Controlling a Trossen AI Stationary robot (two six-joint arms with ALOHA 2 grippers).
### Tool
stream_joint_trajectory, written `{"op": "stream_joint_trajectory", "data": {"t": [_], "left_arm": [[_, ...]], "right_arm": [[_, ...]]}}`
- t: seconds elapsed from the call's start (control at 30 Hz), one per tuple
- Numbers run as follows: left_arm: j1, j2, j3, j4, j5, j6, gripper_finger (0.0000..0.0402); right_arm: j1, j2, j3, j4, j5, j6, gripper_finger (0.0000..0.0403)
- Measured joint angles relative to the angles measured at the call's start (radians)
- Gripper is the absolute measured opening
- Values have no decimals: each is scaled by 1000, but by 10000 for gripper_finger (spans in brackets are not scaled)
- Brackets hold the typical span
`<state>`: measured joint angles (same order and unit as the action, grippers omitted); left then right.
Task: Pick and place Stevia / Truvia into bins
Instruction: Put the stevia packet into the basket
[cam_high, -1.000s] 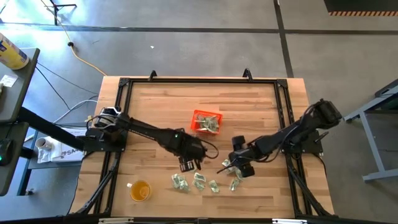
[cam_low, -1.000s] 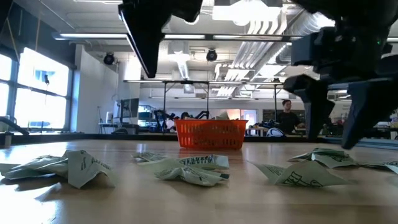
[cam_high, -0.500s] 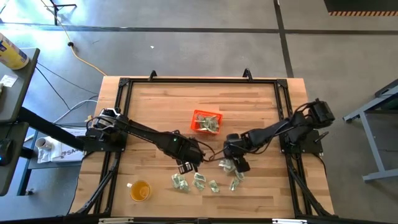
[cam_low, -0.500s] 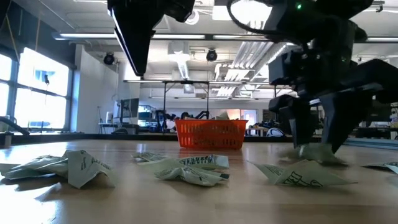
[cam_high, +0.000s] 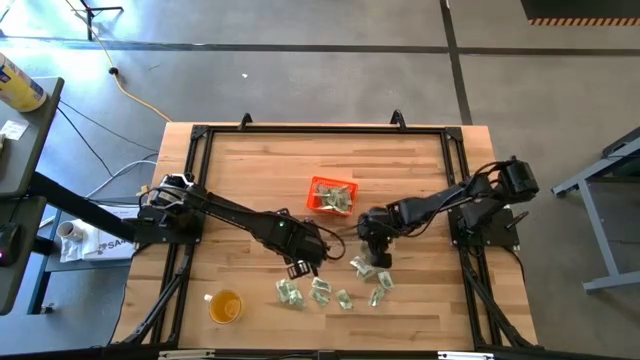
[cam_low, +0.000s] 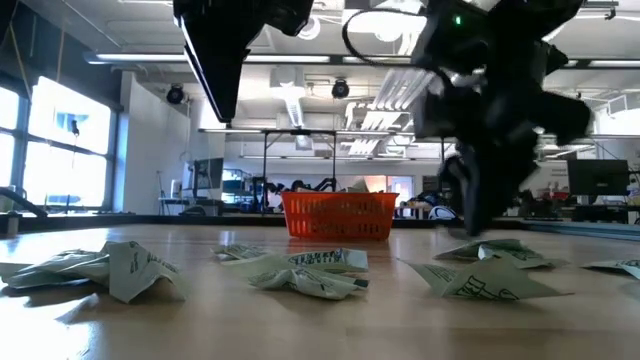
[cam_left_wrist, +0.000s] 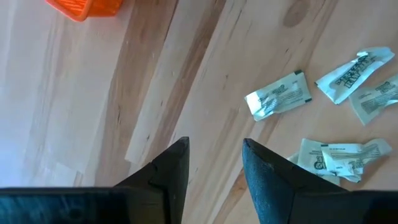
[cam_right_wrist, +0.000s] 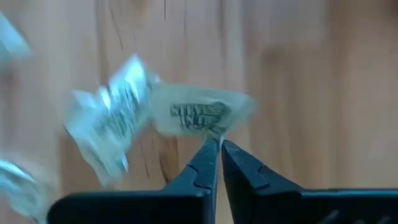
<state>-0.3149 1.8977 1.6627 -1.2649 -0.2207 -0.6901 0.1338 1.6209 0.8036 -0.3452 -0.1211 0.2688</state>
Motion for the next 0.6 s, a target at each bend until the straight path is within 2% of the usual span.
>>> {"op": "stream_joint_trajectory", "data": {"t": [0.1, 0.33, 0.5, 0.6], "left_arm": [[0, 0, 0, -22, -1, -18, 184], [0, 0, 0, -123, -32, -62, 184], [0, -1, 0, -170, -56, -108, 184], [0, -1, 0, -176, -67, -152, 184]], "right_arm": [[-17, -82, 0, 52, 39, 25, 3], [-116, -259, 2, 72, 132, 74, 1], [-192, -290, 10, 73, 200, 82, 1], [-241, -251, 41, 101, 244, 106, 0]]}}
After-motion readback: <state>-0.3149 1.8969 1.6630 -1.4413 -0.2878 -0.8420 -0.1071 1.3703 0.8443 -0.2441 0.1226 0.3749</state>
